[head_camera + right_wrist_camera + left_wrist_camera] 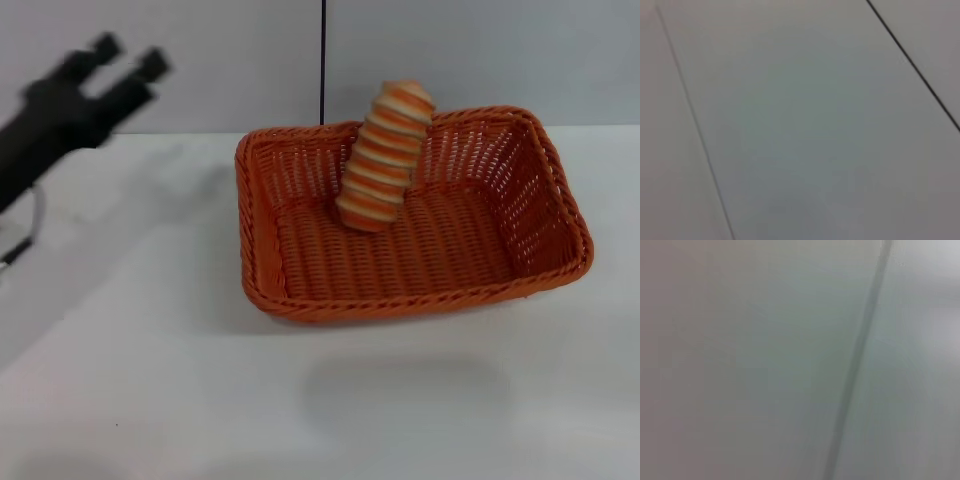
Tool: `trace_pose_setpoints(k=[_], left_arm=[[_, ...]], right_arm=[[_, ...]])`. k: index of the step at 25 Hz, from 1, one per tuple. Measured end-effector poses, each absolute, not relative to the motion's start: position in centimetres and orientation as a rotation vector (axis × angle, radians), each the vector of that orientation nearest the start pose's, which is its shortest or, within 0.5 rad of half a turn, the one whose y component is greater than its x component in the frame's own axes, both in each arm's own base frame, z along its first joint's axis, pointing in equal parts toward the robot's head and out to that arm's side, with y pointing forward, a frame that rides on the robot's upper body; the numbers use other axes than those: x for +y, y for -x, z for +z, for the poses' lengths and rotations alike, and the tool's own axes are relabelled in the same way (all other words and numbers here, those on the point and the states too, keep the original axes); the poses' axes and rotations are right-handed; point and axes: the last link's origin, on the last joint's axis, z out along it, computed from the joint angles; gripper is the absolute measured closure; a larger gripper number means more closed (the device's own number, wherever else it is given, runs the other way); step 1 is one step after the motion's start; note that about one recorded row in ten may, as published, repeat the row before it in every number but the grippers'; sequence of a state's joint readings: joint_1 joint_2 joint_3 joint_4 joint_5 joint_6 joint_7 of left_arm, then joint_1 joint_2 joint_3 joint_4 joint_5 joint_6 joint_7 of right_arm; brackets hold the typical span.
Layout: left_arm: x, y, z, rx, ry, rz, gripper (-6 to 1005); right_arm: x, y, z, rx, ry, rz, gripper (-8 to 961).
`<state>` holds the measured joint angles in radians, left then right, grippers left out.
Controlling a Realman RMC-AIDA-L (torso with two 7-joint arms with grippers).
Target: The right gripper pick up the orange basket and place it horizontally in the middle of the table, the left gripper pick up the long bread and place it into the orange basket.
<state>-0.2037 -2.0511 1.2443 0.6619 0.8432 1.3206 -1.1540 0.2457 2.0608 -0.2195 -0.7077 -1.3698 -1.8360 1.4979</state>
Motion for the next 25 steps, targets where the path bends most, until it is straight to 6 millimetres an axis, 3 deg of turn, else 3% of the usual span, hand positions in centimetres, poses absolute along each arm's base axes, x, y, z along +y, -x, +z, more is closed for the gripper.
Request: trace_pose_setpoints(k=[4, 12, 19, 25], left_arm=[[28.9, 31.0, 6.3, -0.671, 1.92, -1.213, 180], [26.6, 34.2, 8.4, -0.684, 1.831, -1.156, 180], [24.7, 35.3, 8.1, -0.624, 1.789, -1.082, 180], [24.1, 35.7, 6.8, -0.612, 1.754, -1.049, 180]], right_arm=[[25.2, -30.8, 14.6, 0.462, 1.801, 1.471, 319], [26.2, -29.7, 12.6, 0.29, 1.783, 1.467, 319], [28.0, -29.7, 12.0, 0.284, 1.723, 1.422, 320], [28.0, -30.3, 12.4, 0.297, 1.683, 1.396, 318]])
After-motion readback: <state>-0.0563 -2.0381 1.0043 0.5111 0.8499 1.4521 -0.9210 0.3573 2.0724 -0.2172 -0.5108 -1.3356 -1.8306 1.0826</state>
